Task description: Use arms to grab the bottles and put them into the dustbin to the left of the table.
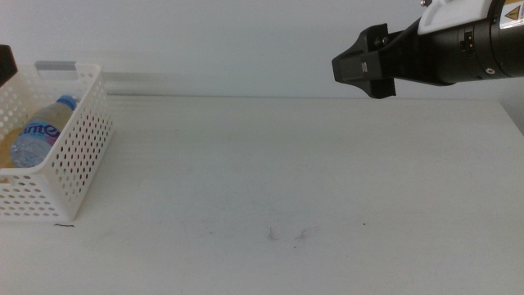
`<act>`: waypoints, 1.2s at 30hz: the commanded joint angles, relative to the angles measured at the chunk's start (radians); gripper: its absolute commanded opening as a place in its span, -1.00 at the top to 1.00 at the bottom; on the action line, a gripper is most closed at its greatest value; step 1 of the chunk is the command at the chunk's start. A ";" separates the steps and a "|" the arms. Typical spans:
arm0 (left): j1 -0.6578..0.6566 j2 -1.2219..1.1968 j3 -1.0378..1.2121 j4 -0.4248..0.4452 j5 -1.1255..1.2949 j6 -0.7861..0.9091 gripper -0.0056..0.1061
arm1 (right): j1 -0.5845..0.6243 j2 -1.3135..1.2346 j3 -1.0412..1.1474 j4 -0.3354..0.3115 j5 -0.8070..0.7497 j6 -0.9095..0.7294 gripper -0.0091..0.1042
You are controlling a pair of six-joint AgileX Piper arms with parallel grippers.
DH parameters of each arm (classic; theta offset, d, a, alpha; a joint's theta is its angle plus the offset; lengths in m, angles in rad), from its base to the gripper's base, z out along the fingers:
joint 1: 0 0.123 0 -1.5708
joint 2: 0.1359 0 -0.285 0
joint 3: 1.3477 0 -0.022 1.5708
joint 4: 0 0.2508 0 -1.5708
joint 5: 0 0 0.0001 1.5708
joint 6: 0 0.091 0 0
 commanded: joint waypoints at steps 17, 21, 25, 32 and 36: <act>0.009 -0.351 0.483 -0.068 -0.300 -0.012 -0.78 | -0.221 -0.403 0.517 0.087 -0.429 -0.001 -0.60; 0.068 -0.545 0.631 -0.070 -0.298 -0.012 -0.78 | -0.324 -0.620 0.778 0.028 -0.607 -0.001 -0.60; 0.113 -0.673 0.724 -0.072 -0.282 -0.012 -0.78 | -0.420 -0.851 0.990 -0.027 -0.563 -0.001 -0.60; 0.119 -0.676 0.831 -0.051 -0.317 -0.012 -0.78 | -0.529 -1.181 1.240 -0.058 -0.525 -0.001 -0.60; 0.119 -0.676 0.861 -0.044 -0.332 -0.012 -0.78 | -0.547 -1.288 1.299 -0.058 -0.525 -0.001 -0.60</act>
